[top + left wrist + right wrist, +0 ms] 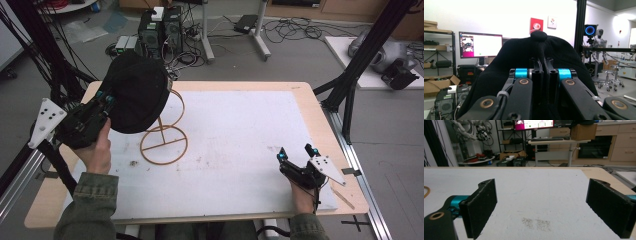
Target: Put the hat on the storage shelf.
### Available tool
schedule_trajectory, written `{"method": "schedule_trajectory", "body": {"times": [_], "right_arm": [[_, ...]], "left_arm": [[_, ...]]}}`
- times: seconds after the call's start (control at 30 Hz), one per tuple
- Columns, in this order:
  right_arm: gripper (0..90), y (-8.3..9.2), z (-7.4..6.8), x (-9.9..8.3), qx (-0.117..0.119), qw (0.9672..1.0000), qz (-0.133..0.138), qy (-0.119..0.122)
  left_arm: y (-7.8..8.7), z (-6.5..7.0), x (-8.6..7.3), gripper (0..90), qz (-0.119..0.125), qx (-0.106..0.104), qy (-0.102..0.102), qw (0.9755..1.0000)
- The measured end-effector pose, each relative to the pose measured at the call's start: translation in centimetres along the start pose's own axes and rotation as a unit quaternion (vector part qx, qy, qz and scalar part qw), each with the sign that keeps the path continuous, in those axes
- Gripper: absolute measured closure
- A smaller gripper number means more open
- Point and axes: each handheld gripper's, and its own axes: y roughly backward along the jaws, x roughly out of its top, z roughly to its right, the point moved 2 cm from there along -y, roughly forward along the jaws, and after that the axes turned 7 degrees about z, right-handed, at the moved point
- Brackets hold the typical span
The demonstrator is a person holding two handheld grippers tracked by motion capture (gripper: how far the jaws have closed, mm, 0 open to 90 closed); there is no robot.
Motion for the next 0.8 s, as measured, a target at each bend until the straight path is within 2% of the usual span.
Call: {"method": "schedule_trajectory", "body": {"times": [0.27,0.4,0.6,0.67,0.8], "right_arm": [[9.0,0.1,-0.2,-0.1,-0.010,0.9999,-0.002,0.009],[9.0,0.0,-0.4,-0.2,-0.004,1.0000,-0.006,0.000],[9.0,-0.2,-0.5,-0.3,0.000,1.0000,-0.007,0.003],[9.0,-0.2,-0.5,-0.3,0.001,1.0000,-0.007,0.005],[9.0,-0.2,-0.4,-0.3,0.001,1.0000,-0.008,0.003]], "left_arm": [[-0.5,0.4,-0.3,87.1,-0.010,-0.010,-0.002,0.9999],[-0.8,0.4,-0.4,87.0,-0.016,-0.015,-0.001,0.9998],[-1.4,0.5,-1.0,87.0,-0.027,-0.024,0.003,0.9993],[-1.6,0.4,-1.3,87.0,-0.031,-0.032,0.015,0.9989],[-1.9,0.4,-1.6,87.0,-0.041,-0.029,0.012,0.9987]]}}
